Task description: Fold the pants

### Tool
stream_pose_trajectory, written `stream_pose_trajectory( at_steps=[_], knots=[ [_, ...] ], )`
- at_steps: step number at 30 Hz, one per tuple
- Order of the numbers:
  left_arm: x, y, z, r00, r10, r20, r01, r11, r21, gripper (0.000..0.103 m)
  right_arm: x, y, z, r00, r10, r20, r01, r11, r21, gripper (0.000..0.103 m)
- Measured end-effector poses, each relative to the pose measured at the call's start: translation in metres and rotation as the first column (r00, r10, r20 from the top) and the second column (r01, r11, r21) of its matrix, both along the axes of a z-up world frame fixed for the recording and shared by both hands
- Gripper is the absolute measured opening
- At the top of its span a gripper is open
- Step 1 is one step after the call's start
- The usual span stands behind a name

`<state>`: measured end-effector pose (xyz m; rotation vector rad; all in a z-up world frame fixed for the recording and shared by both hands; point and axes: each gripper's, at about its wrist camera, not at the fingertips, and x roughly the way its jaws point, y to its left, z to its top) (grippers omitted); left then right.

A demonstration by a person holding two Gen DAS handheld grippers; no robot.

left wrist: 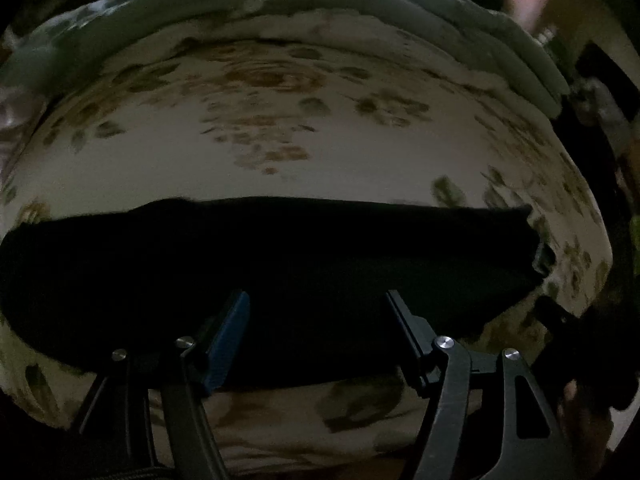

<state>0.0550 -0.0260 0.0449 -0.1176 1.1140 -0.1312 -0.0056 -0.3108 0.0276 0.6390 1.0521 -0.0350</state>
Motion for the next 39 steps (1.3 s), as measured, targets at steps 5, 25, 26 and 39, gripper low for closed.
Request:
stream_pose_trajectory(
  at_steps=[5, 25, 26, 39],
  knots=[
    [0.013, -0.038, 0.003, 0.993, -0.115, -0.008, 0.115, 0.992, 0.042, 0.072, 0.001, -0.023, -0.012, 0.995, -0.1, -0.025, 0.101, 0.994, 0.033, 0.068],
    [0.132, -0.221, -0.043, 0.835, -0.512, -0.201, 0.534, 0.843, 0.07, 0.072, 0.011, -0.066, -0.045, 0.988, -0.144, 0.06, 0.136, 0.983, 0.122, 0.027],
    [0.136, -0.23, -0.048, 0.823, -0.526, -0.216, 0.549, 0.833, 0.061, 0.072, 0.011, -0.068, -0.046, 0.988, -0.141, 0.069, 0.131, 0.982, 0.134, 0.026],
    [0.145, -0.293, -0.068, 0.717, -0.65, -0.253, 0.672, 0.74, 0.001, 0.014, 0.01, -0.087, -0.047, 0.988, -0.091, 0.127, 0.067, 0.981, 0.181, 0.013]
  ],
)
